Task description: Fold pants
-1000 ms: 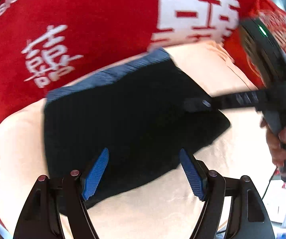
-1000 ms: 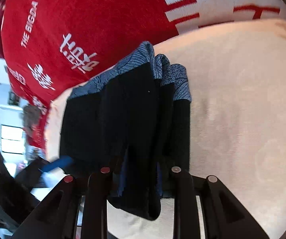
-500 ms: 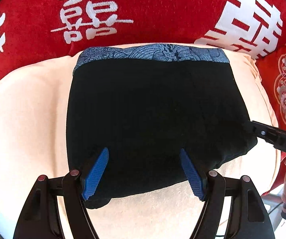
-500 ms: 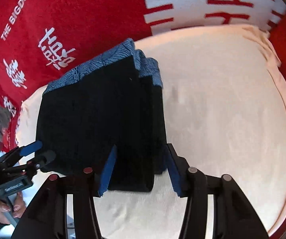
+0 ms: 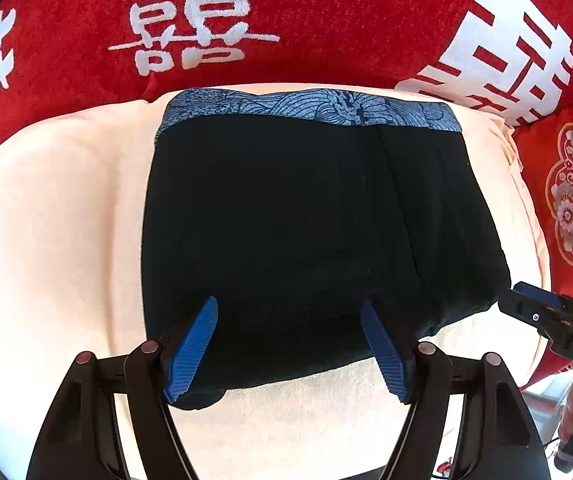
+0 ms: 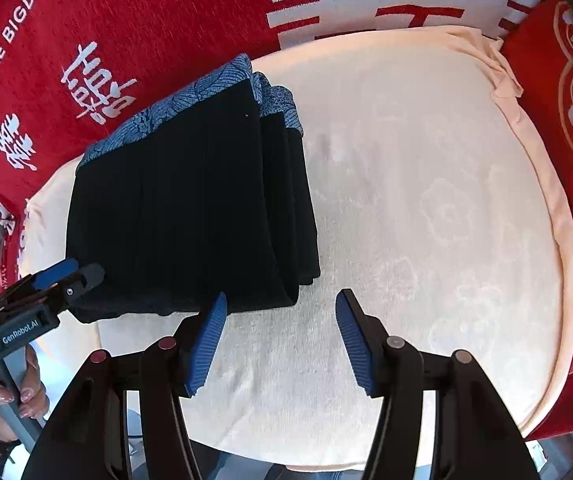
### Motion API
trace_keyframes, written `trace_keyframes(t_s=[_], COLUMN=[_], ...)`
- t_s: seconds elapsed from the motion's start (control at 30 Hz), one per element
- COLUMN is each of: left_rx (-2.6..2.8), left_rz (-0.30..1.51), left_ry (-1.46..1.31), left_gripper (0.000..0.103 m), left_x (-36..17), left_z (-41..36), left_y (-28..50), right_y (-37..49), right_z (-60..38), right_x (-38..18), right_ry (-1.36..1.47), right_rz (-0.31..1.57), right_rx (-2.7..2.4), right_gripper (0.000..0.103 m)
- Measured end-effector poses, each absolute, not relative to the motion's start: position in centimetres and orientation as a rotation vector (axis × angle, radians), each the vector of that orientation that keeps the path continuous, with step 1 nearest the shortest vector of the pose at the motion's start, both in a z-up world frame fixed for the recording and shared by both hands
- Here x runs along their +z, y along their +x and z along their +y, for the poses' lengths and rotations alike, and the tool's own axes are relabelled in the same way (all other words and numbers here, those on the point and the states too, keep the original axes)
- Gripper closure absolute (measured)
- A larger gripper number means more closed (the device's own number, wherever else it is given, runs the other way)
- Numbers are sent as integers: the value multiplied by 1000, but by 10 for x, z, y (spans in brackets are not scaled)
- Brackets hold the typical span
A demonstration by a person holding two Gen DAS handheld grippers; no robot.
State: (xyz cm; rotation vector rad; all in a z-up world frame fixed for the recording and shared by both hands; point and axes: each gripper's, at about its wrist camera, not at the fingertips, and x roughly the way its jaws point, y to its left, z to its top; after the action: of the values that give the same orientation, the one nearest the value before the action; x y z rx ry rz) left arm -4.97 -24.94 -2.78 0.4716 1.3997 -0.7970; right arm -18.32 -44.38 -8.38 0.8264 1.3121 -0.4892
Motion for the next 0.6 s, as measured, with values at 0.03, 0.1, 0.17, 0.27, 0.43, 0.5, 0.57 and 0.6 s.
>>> trace_keyframes(t_s=[0.03,0.1,0.17,0.27,0.43,0.5,0.57,0.6], left_rx=[-795,-791,-788,-780,-774,-766,-754,-744], left_rz=[1402,1402,1402,1401,1387,1365,1354,1352], left_ry=[472,476,479,484,492,487,479,478], left_gripper=[28,28,28,28,28,28,28,28], left_x=[-27,-26,-25,-24,-20,-17,-15,-15], left_z=[-248,-247,-247,-246,-246,-244,-242,-241], left_y=[-49,-48,-46,-44,-38,-33,-25,-21], right_y=[-184,-185,-186,-187,-188,-188,-187,-187], right_z=[-443,-443,-443,-444,-444,-445,-448,-450], right_x=[-82,-80,-79,-79,-80,-78,-77,-76], right_ry=[825,824,829,843,855,856,856,858], right_rz=[1313,1316,1314,1313,1308,1300,1292,1286], right_rx=[-488,-487,-489,-495,-496,-493,-490,-488], right_gripper=[42,42,42,42,42,42,42,42])
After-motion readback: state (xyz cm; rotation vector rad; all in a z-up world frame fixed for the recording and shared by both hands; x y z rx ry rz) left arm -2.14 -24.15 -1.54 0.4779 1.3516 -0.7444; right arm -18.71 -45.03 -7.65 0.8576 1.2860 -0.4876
